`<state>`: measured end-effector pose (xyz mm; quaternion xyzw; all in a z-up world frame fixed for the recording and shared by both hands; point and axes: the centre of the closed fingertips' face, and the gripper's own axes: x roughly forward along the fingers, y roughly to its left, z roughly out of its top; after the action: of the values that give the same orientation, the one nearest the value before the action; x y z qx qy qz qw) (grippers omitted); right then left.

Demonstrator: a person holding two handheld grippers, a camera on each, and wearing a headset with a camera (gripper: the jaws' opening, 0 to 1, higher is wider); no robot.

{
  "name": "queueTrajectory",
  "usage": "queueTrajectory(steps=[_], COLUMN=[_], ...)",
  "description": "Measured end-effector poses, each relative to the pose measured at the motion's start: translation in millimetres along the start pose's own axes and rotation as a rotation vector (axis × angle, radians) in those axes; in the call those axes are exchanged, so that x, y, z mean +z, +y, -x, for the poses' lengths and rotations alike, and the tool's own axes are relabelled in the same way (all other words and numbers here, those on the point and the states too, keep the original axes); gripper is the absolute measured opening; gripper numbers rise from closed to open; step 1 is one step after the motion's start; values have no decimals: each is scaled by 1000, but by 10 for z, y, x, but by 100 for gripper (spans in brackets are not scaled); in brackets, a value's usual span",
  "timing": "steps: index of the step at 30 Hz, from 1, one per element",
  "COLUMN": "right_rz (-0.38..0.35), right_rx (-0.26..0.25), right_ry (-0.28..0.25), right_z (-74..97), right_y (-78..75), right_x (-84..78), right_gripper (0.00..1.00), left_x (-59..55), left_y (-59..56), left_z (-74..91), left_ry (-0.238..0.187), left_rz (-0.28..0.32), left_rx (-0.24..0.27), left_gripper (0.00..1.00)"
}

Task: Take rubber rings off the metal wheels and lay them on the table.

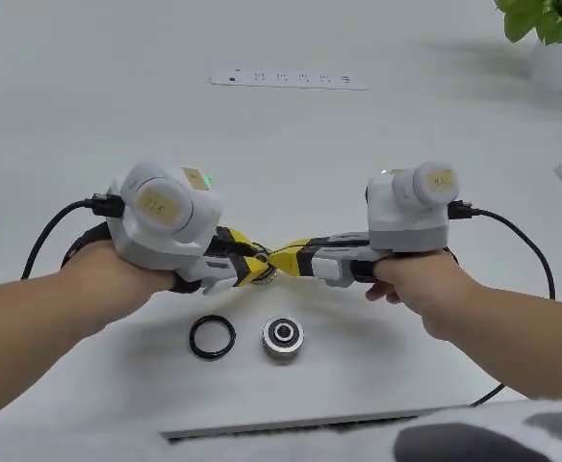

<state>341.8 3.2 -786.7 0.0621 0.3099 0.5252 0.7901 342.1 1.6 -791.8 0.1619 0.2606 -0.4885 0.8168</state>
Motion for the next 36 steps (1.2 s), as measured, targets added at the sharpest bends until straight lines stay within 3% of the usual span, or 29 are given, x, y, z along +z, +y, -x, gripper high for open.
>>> queueTrajectory(steps=[7,18,29,36], right_rz=[-8,-19,-31,-36], right_rx=[5,9,27,51], right_ry=[-7,-27,-51,-60], right_z=[17,41,76,90], right_y=[0,46,159,246], right_x=[13,76,147,194], right_gripper=[0,0,0,0], left_x=[-1,118,134,198], left_y=[-27,-79,-138,-158], left_z=[39,168,394,567], left_ry=[-3,-51,-71,-106], left_rz=[-16,-17,-43,-35], left_rx=[-23,-44,-45,-38], left_gripper=[15,20,27,31])
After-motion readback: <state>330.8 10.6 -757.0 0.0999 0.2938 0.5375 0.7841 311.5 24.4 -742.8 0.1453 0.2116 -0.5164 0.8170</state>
